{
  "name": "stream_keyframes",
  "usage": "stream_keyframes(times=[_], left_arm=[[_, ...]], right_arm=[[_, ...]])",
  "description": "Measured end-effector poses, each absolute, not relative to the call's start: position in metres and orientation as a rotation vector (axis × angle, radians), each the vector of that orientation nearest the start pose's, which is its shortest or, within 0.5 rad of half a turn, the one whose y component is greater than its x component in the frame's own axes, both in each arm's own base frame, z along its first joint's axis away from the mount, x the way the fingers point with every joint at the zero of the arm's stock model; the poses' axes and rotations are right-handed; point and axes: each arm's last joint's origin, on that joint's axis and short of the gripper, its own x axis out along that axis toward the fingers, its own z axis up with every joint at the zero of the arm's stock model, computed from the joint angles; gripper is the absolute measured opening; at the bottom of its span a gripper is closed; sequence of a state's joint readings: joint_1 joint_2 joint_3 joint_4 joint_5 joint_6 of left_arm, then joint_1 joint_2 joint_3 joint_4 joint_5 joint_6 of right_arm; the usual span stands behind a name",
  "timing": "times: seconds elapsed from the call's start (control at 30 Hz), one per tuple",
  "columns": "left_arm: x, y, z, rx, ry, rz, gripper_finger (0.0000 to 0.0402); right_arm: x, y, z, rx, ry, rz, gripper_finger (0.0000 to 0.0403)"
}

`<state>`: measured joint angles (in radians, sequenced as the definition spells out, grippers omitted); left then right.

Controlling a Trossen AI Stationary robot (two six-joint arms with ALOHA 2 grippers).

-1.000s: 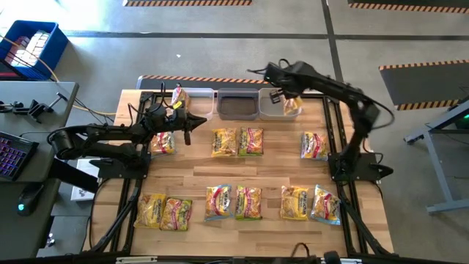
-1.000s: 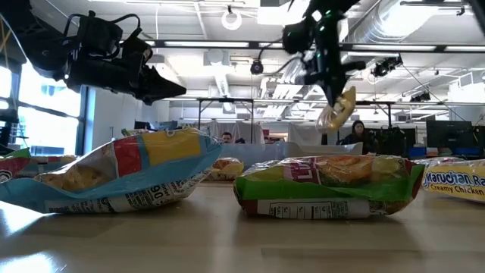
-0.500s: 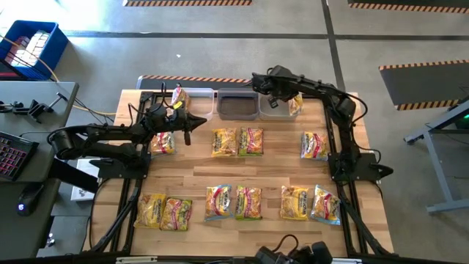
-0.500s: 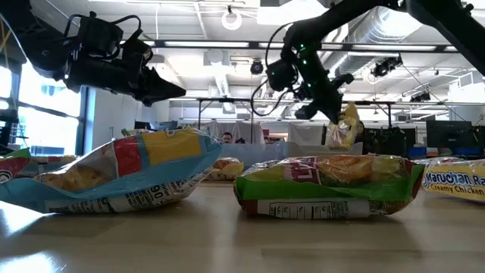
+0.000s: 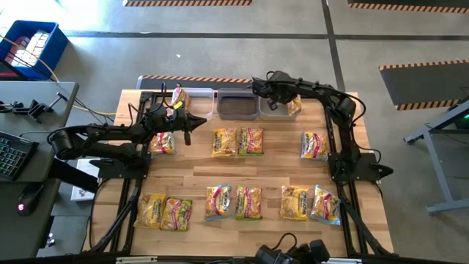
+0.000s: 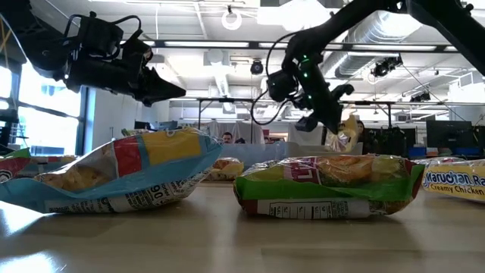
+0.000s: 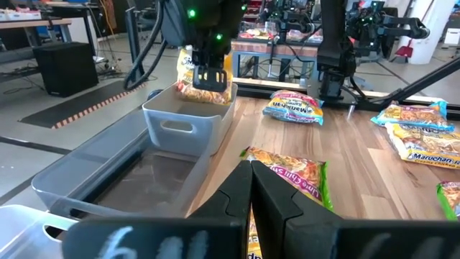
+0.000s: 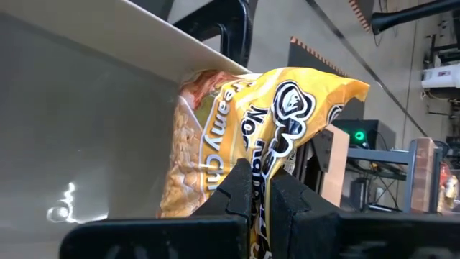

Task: Sort Maruchan noodles
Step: Put the top right yellow noodle pack into the gray bin

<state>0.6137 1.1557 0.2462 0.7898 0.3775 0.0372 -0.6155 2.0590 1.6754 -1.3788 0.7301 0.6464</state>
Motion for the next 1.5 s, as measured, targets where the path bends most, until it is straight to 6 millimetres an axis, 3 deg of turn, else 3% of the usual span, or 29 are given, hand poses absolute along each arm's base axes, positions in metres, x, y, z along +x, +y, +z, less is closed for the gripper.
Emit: stream_keyframes(times=[0.97, 1.5], left_arm=[[0.174, 0.11, 0.177, -0.029, 0.113, 0.239, 0.0], [0.174, 0.11, 0.177, -0.03, 0.115, 0.238, 0.0]], right_arm=[[0.301, -0.239, 0.178, 0.3, 1.466, -1.517, 0.0004], [0.3, -0.241, 0.181, 0.321, 1.477, -1.509, 0.0151]])
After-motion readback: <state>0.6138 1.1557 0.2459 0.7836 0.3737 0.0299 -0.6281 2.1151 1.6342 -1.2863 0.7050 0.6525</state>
